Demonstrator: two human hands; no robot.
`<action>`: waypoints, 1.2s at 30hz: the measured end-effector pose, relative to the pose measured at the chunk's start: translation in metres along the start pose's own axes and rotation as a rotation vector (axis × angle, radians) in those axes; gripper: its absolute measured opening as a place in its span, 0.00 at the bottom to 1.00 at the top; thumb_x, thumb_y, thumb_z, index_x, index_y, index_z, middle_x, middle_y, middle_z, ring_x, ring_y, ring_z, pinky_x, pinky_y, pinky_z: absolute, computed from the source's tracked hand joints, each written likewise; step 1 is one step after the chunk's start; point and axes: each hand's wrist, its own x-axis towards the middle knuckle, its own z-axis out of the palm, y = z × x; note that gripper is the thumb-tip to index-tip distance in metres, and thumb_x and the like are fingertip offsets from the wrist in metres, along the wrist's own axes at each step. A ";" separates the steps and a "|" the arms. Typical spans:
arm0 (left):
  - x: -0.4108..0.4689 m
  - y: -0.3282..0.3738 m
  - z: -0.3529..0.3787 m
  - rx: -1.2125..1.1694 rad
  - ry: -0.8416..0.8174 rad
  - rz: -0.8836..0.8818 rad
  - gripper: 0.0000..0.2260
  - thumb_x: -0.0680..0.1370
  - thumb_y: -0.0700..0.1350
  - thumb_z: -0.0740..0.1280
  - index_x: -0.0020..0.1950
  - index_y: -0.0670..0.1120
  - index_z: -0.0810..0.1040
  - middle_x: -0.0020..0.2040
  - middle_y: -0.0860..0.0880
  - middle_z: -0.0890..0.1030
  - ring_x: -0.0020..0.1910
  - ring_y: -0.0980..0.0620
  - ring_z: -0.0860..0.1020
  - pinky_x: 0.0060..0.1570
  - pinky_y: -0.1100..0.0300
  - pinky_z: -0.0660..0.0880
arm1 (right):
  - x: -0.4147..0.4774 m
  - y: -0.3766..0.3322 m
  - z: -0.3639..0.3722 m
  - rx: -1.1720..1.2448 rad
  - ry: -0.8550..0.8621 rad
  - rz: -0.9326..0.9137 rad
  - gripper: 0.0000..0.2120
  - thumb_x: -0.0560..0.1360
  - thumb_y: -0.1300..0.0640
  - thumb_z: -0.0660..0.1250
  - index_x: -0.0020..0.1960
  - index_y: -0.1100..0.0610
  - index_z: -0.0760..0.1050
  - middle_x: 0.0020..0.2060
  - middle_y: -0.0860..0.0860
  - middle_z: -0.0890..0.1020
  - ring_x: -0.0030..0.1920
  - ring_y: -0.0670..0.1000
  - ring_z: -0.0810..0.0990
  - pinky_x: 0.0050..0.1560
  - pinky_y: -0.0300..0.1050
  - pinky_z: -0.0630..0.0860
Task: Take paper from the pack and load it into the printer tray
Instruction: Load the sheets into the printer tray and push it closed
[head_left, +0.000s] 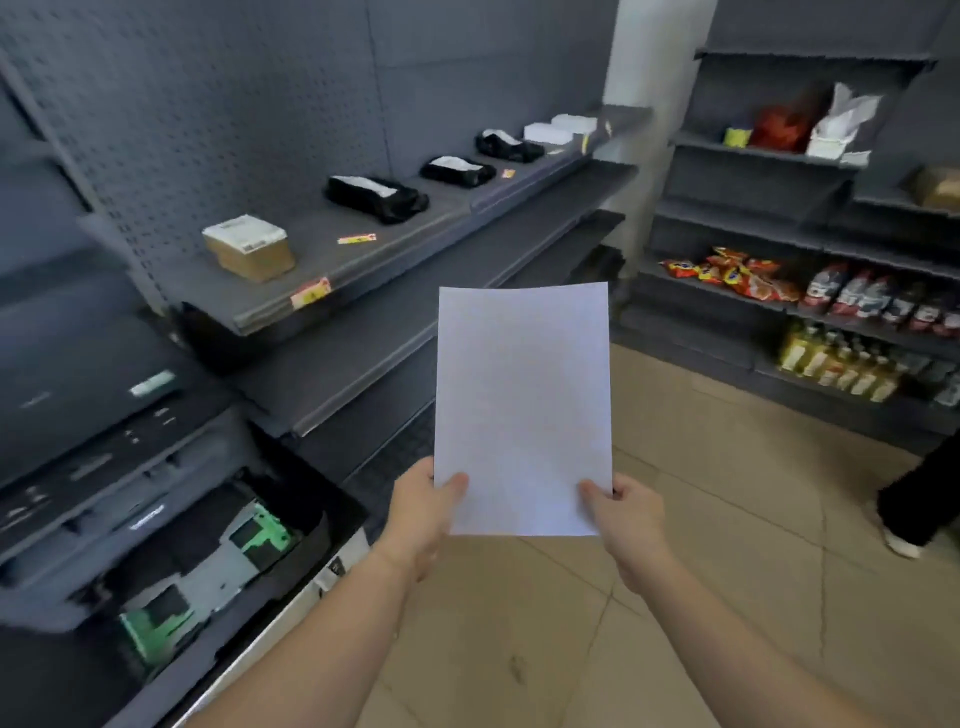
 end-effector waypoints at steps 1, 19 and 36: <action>0.004 0.000 -0.013 -0.032 0.061 -0.017 0.08 0.79 0.39 0.66 0.56 0.43 0.82 0.49 0.48 0.86 0.48 0.47 0.85 0.47 0.50 0.83 | 0.010 -0.010 0.018 -0.020 -0.069 -0.016 0.15 0.74 0.57 0.70 0.32 0.59 0.69 0.28 0.52 0.71 0.30 0.52 0.67 0.33 0.44 0.62; -0.064 -0.092 -0.212 -0.392 0.847 -0.297 0.11 0.69 0.42 0.67 0.47 0.37 0.81 0.47 0.38 0.85 0.41 0.42 0.82 0.46 0.49 0.80 | -0.036 -0.023 0.297 -0.415 -0.962 -0.200 0.12 0.78 0.55 0.67 0.49 0.66 0.80 0.48 0.64 0.84 0.39 0.53 0.76 0.40 0.45 0.70; -0.014 -0.155 -0.291 -0.395 0.654 -0.640 0.14 0.59 0.40 0.61 0.39 0.38 0.81 0.37 0.45 0.82 0.33 0.49 0.79 0.29 0.64 0.75 | -0.053 0.031 0.379 -0.803 -0.960 0.097 0.08 0.73 0.57 0.68 0.44 0.57 0.85 0.41 0.50 0.88 0.43 0.52 0.86 0.47 0.46 0.82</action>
